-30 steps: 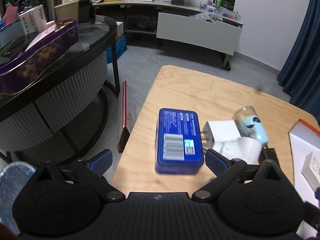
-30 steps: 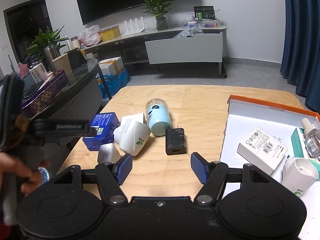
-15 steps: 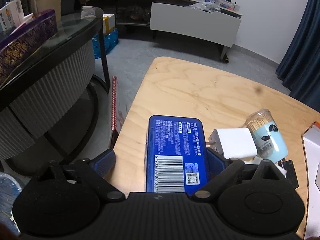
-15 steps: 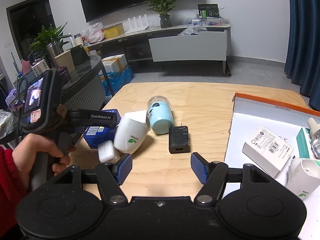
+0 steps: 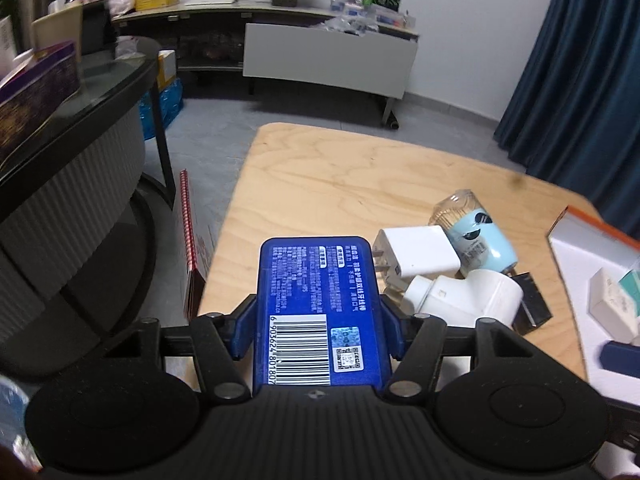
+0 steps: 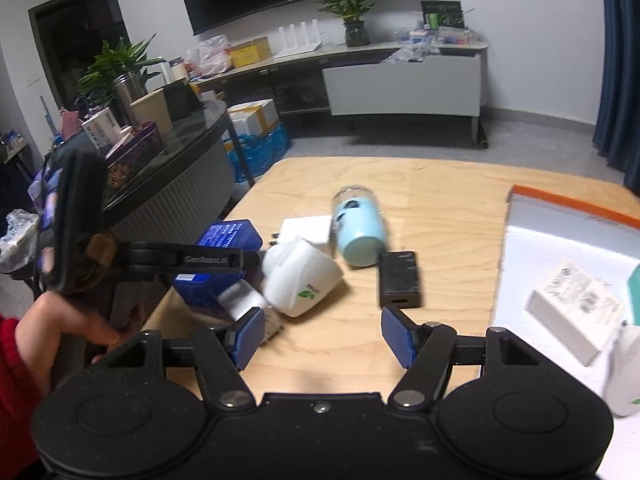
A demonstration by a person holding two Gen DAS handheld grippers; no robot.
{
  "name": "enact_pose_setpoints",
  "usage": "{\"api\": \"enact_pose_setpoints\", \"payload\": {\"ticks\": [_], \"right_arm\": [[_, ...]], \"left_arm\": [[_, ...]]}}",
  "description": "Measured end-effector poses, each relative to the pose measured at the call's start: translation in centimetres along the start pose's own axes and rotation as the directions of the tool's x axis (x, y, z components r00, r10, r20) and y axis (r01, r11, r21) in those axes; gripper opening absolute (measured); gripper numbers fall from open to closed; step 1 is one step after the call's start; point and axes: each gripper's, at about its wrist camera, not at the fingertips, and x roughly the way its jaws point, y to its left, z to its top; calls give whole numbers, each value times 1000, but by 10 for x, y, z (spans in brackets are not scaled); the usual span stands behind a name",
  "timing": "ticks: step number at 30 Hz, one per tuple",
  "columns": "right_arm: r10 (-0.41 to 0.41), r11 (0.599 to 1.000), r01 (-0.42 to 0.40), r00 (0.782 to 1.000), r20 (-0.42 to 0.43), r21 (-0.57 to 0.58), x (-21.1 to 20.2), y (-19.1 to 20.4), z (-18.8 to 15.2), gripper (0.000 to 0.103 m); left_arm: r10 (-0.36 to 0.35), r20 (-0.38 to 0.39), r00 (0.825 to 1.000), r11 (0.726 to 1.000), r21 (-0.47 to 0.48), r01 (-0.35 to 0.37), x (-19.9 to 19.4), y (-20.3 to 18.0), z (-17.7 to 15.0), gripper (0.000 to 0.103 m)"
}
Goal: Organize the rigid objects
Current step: 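Grasp the white plug-in diffuser with the right tool, then carry the blue tin and white diffuser with both tools over the tray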
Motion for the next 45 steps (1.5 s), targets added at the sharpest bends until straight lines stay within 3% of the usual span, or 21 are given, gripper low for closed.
{"api": "enact_pose_setpoints", "payload": {"ticks": [6, 13, 16, 24, 25, 33, 45], "right_arm": [[49, 998, -48, 998, -27, 30, 29, 12, 16, 78], [13, 999, -10, 997, -80, 45, 69, 20, 30, 81], [10, 998, -3, 994, -110, 58, 85, 20, 32, 90], [-11, 999, 15, 992, -123, 36, 114, 24, 35, 92], [-17, 999, 20, 993, -114, 27, 113, 24, 35, 88], [-13, 999, 14, 999, -44, 37, 77, 17, 29, 86], [-131, 991, 129, 987, 88, 20, -14, 4, 16, 86]], "left_arm": [[21, 26, 999, 1000, -8, -21, -24, 6, -13, 62], [25, 60, 998, 999, -44, -23, -37, 10, -14, 62], [16, 64, 998, 997, -72, -11, -38, 13, -15, 62], [24, 63, 998, 995, -95, -18, -36, 16, -16, 62], [26, 63, 998, 995, -95, -20, -37, 17, -17, 62], [5, 71, 997, 995, -101, 2, -45, 10, -18, 62], [-58, 107, 993, 998, -30, 62, -72, -36, -23, 62]]}}
